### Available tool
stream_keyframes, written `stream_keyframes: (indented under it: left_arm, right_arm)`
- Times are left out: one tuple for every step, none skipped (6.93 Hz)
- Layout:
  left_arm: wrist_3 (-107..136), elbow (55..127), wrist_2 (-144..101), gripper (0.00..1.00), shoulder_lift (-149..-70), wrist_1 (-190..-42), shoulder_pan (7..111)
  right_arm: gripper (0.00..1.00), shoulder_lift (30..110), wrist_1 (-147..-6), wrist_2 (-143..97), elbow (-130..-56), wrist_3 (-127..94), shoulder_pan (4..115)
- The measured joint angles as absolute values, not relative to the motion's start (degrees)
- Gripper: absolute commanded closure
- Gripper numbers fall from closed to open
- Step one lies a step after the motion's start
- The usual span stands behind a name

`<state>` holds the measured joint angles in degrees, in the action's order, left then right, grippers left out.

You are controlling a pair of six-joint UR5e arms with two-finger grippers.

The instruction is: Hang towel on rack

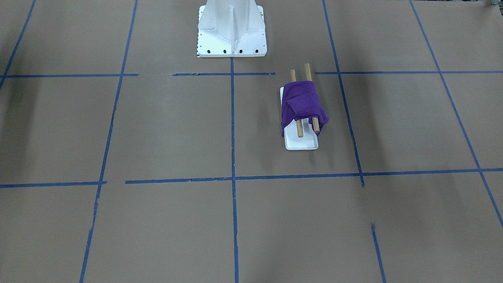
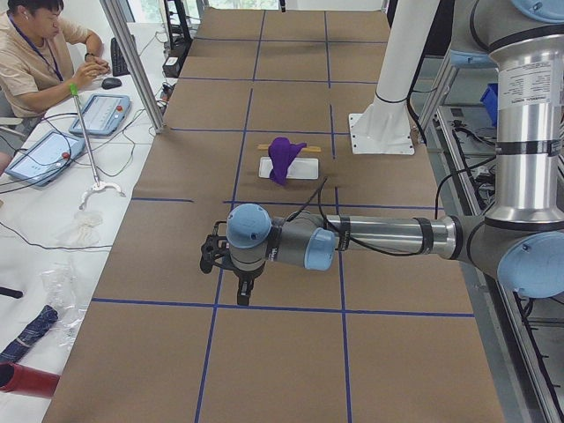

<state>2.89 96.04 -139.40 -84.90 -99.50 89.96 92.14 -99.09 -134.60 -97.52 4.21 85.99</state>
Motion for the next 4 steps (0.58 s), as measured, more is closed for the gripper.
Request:
stream_keyframes:
  left_arm:
    - [2.82,95.93,-139.45,0.00,-84.89,-99.58,89.89]
    - [2.76,95.95,-139.47,0.00,-84.87,-99.76,89.82]
    - [2.76,96.08,-139.48,0.00,-84.88,-100.29,89.70]
    - [2.79,96.07,-139.48,0.00,-84.92,-100.95,89.44]
  right_arm:
    - [0.00,91.72,-99.07,-134.69,-97.67,4.17,85.91]
    - [0.00,91.42,-99.06,-134.93,-97.79,4.12,85.84]
    - [0.00,91.29,-99.05,-135.38,-97.82,4.10,85.81]
    - [0.00,91.26,-99.05,-135.73,-97.80,4.11,85.79]
